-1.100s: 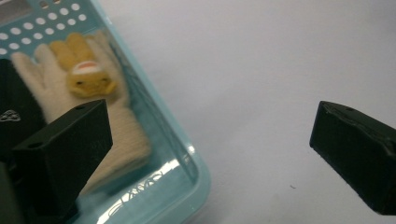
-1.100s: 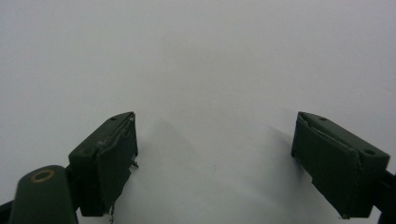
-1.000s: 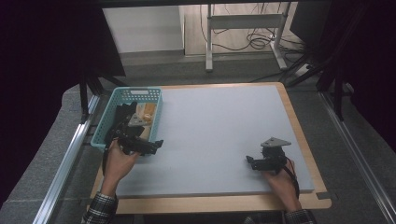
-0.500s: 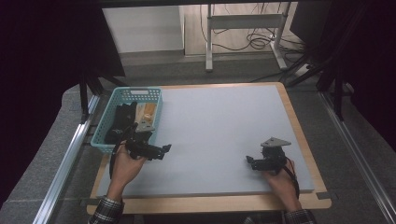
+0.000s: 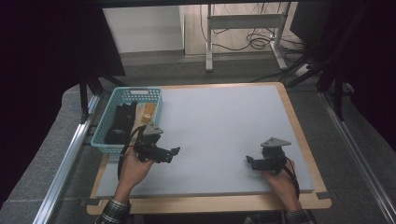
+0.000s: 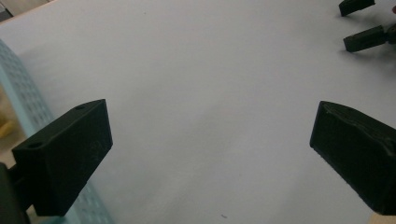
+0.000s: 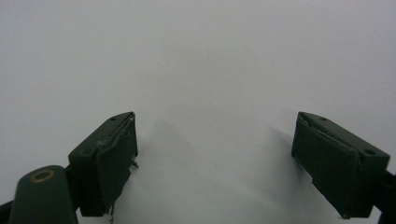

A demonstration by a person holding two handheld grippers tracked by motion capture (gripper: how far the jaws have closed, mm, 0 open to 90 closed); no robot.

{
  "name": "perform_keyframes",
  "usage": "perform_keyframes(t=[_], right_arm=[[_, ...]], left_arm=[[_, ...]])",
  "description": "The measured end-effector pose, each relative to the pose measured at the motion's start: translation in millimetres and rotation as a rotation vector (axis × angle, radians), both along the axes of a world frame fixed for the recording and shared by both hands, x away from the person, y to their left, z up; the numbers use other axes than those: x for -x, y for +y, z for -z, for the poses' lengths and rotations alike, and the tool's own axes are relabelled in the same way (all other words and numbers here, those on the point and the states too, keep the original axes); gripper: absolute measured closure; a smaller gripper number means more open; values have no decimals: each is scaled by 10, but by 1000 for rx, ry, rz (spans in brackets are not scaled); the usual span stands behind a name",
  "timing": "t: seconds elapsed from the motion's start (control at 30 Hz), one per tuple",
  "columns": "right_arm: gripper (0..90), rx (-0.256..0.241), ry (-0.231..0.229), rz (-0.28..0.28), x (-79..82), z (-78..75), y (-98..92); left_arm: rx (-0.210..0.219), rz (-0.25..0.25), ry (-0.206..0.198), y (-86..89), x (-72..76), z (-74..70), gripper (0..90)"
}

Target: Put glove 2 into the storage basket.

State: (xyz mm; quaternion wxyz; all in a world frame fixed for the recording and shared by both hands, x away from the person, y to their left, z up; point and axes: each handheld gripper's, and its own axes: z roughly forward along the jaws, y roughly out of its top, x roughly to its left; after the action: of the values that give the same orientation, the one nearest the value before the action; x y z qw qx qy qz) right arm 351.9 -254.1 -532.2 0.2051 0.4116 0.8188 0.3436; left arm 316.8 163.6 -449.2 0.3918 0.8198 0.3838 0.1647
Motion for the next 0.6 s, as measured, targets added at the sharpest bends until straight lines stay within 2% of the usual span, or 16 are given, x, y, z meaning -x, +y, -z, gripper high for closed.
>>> perform_keyframes(t=[0.6], right_arm=[[140, 0, 0, -2, 1, 0, 2]], left_arm=[[30, 57, 1, -277, 1, 174, 0]])
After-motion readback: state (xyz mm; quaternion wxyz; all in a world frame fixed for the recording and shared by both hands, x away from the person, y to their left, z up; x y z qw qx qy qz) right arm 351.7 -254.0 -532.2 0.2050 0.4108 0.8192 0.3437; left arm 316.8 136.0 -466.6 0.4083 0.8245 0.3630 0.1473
